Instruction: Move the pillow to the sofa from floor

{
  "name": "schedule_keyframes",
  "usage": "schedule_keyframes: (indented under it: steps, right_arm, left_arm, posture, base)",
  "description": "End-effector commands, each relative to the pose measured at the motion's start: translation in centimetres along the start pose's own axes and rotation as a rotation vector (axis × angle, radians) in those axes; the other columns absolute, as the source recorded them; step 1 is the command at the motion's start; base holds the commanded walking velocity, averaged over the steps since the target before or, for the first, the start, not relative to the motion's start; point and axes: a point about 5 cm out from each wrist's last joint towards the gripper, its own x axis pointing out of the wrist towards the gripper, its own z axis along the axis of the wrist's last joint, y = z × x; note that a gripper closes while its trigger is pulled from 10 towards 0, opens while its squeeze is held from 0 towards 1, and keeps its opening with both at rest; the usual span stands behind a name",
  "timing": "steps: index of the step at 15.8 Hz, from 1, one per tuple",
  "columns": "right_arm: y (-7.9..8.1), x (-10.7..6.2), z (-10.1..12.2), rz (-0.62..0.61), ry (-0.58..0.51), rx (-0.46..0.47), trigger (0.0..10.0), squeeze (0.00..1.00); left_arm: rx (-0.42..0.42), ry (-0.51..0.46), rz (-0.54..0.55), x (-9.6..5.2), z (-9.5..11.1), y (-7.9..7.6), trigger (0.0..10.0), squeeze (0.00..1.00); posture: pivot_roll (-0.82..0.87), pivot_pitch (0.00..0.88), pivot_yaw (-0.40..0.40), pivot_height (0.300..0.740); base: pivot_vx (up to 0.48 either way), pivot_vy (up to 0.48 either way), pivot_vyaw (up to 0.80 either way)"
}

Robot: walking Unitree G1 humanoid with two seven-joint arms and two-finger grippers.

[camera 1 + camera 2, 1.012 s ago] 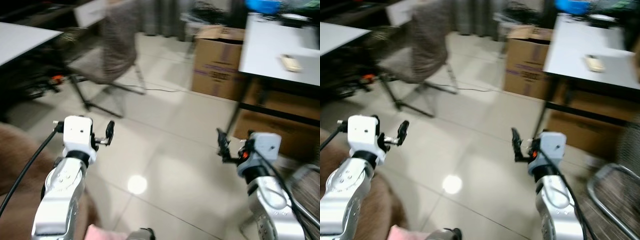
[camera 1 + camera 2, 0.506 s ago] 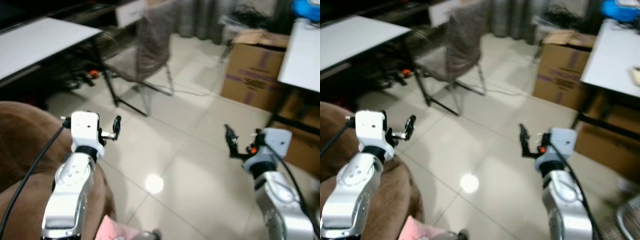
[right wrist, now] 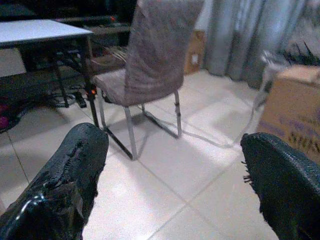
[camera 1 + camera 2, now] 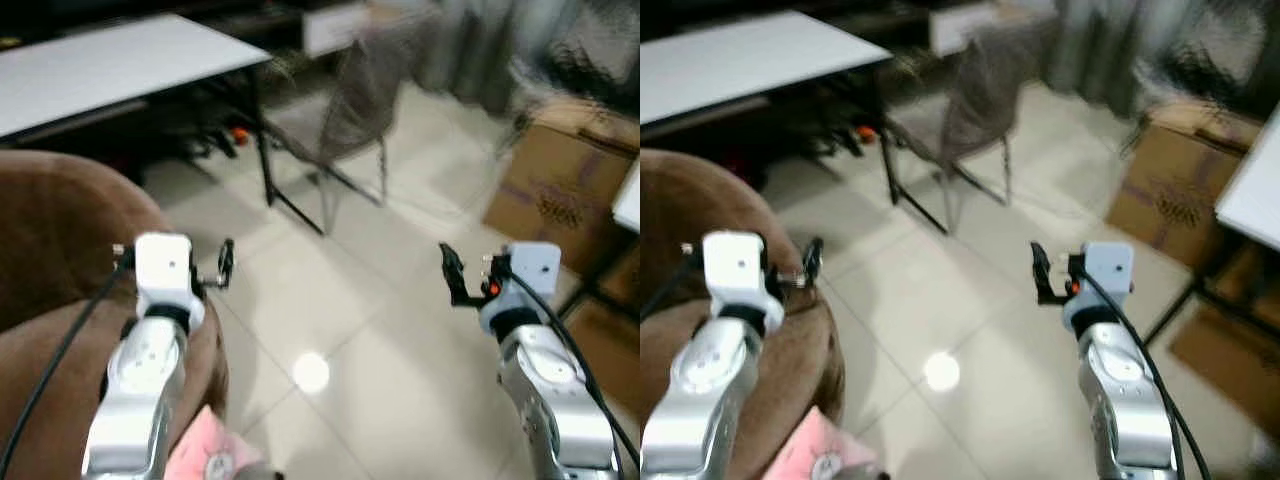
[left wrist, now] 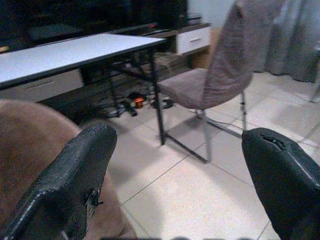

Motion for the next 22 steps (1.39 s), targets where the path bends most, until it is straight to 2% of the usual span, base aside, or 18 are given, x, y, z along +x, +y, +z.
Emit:
schedule_keyframes:
  steps: [1, 10, 14, 20, 22]
  right_arm:
    - [0.5, 0.3, 0.4, 0.015, -0.008, 0.003, 10.0, 1.00]
    - [2.5, 0.9, -0.7, 0.091, 0.019, -0.015, 10.0, 1.00]
    - [2.8, 1.3, -0.7, 0.099, 0.013, -0.031, 10.0, 1.00]
    - [2.9, 1.5, -0.7, 0.104, 0.013, -0.051, 10.0, 1.00]
    - [2.8, 1.5, -0.8, 0.100, 0.014, -0.056, 10.0, 1.00]
  left_arm:
    - [0.019, -0.017, 0.027, 0.0, 0.4, 0.5, 10.0, 1.00]
    - [0.076, -0.033, 0.031, -0.4, 0.5, 1.0, 10.0, 1.00]
    - [0.076, -0.022, 0.059, -0.3, 0.5, 1.2, 10.0, 1.00]
    - [0.047, -0.017, 0.003, -0.4, 0.3, 0.5, 10.0, 1.00]
    - [0.044, -0.020, -0.003, -0.6, 0.3, 0.5, 10.0, 1.00]
  posture:
    - [-0.03, 0.000, -0.034, 0.740]
    - [0.00, 0.000, -0.034, 0.740]
    - [0.01, 0.000, -0.042, 0.740]
    - [0.00, 0.000, -0.041, 0.740]
    - [0.00, 0.000, -0.041, 0.740]
  base:
    - [0.000, -0.480, 0.52]
    - [0.000, -0.459, 0.60]
    - [0.000, 0.000, 0.80]
    - [0.000, 0.000, 0.80]
    - [0.300, 0.000, 0.80]
